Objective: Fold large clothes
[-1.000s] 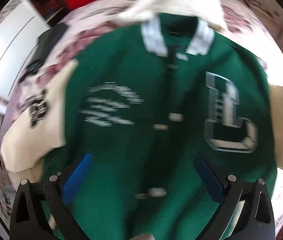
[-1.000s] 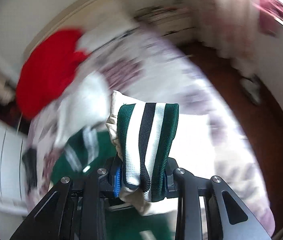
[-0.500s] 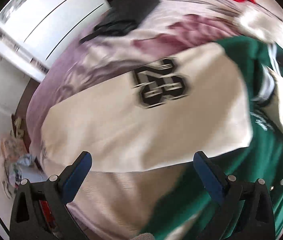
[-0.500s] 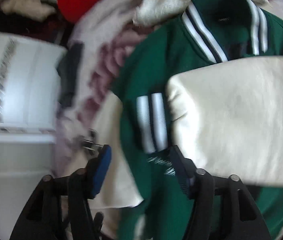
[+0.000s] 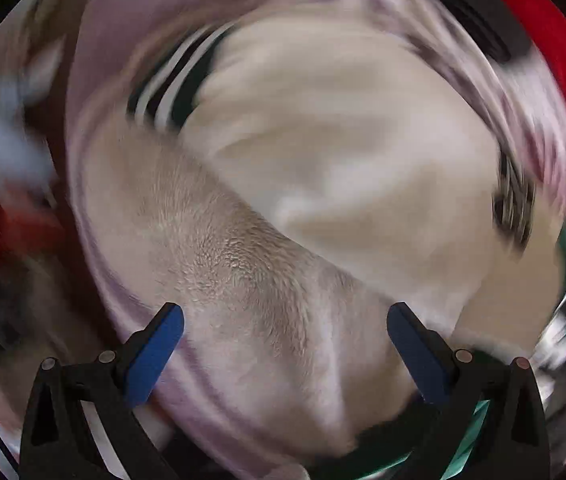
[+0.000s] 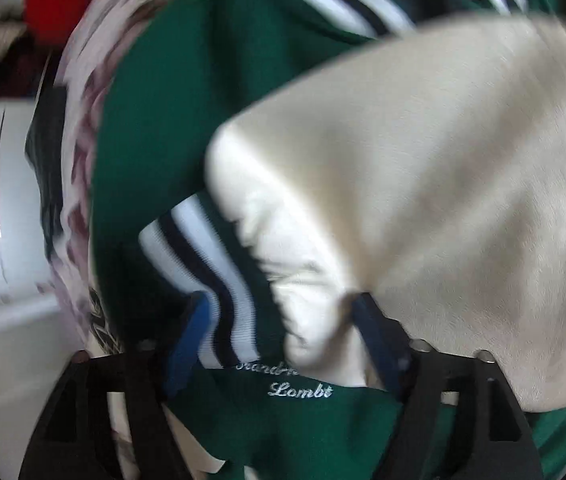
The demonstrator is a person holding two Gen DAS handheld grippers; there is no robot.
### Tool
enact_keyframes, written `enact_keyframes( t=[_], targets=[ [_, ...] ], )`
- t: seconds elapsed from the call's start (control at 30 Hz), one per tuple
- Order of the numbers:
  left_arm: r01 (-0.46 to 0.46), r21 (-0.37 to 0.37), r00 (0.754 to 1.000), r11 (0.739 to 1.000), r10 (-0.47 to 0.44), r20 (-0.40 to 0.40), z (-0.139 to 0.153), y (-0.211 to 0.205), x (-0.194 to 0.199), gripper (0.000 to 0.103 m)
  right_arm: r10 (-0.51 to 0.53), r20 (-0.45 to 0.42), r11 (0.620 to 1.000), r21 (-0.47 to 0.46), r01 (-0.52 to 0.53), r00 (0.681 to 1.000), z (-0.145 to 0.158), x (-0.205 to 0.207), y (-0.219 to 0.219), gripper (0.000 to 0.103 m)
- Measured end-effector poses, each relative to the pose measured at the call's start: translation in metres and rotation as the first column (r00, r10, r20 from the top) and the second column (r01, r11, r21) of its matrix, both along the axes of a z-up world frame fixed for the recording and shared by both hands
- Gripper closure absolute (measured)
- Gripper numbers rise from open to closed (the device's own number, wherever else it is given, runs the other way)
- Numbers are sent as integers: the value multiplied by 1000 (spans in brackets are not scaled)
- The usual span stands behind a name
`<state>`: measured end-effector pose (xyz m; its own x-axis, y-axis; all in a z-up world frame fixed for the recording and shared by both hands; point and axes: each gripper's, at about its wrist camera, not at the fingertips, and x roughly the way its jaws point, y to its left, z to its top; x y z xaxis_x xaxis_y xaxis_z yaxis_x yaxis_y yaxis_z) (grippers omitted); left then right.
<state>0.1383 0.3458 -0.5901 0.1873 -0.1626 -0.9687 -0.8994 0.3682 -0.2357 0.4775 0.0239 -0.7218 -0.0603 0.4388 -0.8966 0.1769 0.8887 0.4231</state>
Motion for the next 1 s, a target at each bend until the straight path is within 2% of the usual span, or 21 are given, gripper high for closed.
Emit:
enact_keyframes(
  t=[0.03, 0.1, 0.2, 0.23, 0.27, 0.3, 0.33, 0.4, 0.47, 0.5, 0.67, 0.73, 0.77, 0.83, 0.87, 0.93, 0.97, 1.0],
  targets=[
    [-83, -54, 995, 995, 85, 42, -11, 11, -7, 0, 10, 6, 1000, 3, -10, 1000, 7, -3, 2, 20],
    [-228, -141, 967, 963, 241, 79, -36, 33, -14, 4, 1, 35, 999, 35, -2, 999, 26, -15, 5, 21],
    [-369, -122, 924, 921, 377, 54, -49, 58, -12, 23, -31, 57, 999, 20, 30, 998, 42, -42, 1, 20],
    [-401, -67, 913, 914, 405, 53, -43, 68, -6, 44, -37, 62, 999, 5, 37, 997, 46, -50, 1, 21],
    [-398, -5, 915, 917, 398, 62, -33, 76, 2, 78, -39, 67, 999, -13, 40, 997, 48, -49, 3, 20],
    [-380, 57, 923, 923, 375, 81, -21, 83, 12, 91, -40, 74, 998, -36, 43, 996, 52, -54, 5, 21],
    [-364, 105, 930, 925, 355, 94, -10, 89, 20, 96, -43, 84, 997, -56, 48, 996, 54, -52, 8, 20],
    [-353, 203, 933, 913, 329, 146, 15, 108, 35, 99, -43, 106, 996, -77, 51, 993, 59, -63, 13, 20],
    [-330, 270, 936, 905, 278, 214, 40, 134, 57, 100, -42, 117, 995, -82, 52, 992, 59, -55, 22, 21],
    [-322, 285, 936, 903, 260, 236, 49, 143, 67, 100, -35, 121, 995, -84, 46, 992, 58, -58, 34, 21],
    [-251, 346, 941, 904, 143, 307, 87, 166, 109, 100, -45, 144, 987, -143, 66, 989, 45, -12, 53, 21],
    [-209, 371, 944, 905, 89, 317, 96, 175, 131, 100, -65, 105, 979, -186, 84, 992, 30, 15, 57, 20],
    [-196, 383, 947, 903, 74, 312, 99, 175, 137, 100, -88, 58, 980, -174, 97, 994, 21, 22, 55, 20],
    [-185, 372, 948, 910, 65, 312, 92, 184, 146, 100, -108, 41, 967, -226, 115, 993, 11, 25, 61, 20],
    [-185, 364, 948, 913, 69, 309, 88, 182, 144, 100, -111, 46, 960, -252, 119, 993, 10, 24, 63, 24],
    [-186, 316, 951, 930, 89, 297, 68, 193, 145, 99, -114, 55, 942, -311, 126, 992, 10, 21, 67, 45],
    [-192, 291, 953, 937, 107, 284, 57, 195, 142, 99, -113, 64, 937, -324, 128, 992, 13, 21, 71, 52],
    [-194, 266, 953, 944, 117, 280, 53, 193, 141, 97, -123, 77, 937, -319, 141, 989, 20, 19, 70, 68]
  ],
)
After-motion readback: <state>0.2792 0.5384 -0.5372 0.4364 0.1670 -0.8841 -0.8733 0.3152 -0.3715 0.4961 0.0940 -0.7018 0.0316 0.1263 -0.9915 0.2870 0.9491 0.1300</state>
